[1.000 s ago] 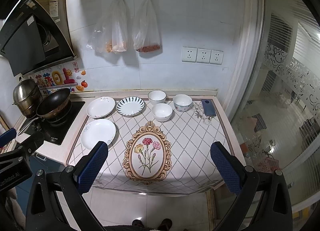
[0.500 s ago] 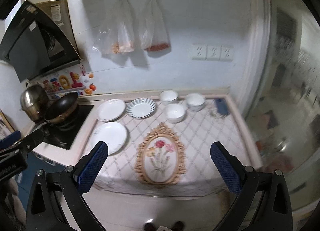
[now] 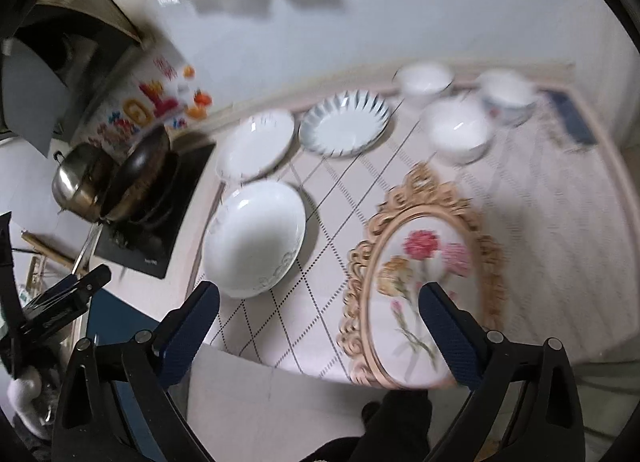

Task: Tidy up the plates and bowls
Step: 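Lower both tools onto the rim of the grey-twig white plate and close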

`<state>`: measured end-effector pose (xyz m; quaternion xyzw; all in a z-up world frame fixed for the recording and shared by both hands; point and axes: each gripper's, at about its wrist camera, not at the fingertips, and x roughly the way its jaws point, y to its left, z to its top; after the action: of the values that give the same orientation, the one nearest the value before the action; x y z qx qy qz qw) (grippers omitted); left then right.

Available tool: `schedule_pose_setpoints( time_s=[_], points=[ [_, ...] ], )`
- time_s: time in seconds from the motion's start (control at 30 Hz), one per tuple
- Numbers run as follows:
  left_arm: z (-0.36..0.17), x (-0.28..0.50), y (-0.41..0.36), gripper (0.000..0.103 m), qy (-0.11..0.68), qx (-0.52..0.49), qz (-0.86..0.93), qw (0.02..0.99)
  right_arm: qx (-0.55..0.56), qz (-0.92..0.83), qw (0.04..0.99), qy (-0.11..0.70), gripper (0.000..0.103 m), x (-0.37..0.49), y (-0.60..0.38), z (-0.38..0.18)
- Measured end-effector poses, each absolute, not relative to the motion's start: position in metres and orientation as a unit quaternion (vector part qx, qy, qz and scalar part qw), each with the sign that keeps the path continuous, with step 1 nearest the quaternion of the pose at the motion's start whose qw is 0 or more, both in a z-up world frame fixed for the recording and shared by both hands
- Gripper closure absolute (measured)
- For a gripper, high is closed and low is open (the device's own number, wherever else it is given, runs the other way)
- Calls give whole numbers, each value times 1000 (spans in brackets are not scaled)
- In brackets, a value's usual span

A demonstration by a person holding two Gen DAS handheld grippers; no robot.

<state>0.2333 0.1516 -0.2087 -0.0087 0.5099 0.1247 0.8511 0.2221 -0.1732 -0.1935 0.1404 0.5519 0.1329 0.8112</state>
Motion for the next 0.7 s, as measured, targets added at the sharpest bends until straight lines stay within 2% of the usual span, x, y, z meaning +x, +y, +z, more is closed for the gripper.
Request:
schedule_pose_setpoints(
  time_s=[0.3, 0.43, 0.57, 0.63, 0.67, 0.7],
  points=[
    [-303, 314, 184, 1, 599, -81, 94, 791, 142, 216, 723, 641, 20, 339, -102, -334],
    [-332, 334, 194, 4, 626, -109, 78, 768, 159, 223, 692, 668, 24, 362, -87, -366],
    [-348, 345, 200, 26, 646, -123, 61, 751, 172, 232, 670, 684, 34, 380, -75, -394],
    [-354, 348, 199, 44, 651, -128, 48, 746, 181, 240, 660, 689, 41, 389, -70, -407],
    [-355, 349, 199, 52, 654, -130, 44, 744, 184, 242, 655, 691, 49, 391, -68, -410],
    [-356, 349, 198, 55, 656, -131, 39, 742, 187, 244, 651, 694, 62, 392, -66, -412]
  ],
)
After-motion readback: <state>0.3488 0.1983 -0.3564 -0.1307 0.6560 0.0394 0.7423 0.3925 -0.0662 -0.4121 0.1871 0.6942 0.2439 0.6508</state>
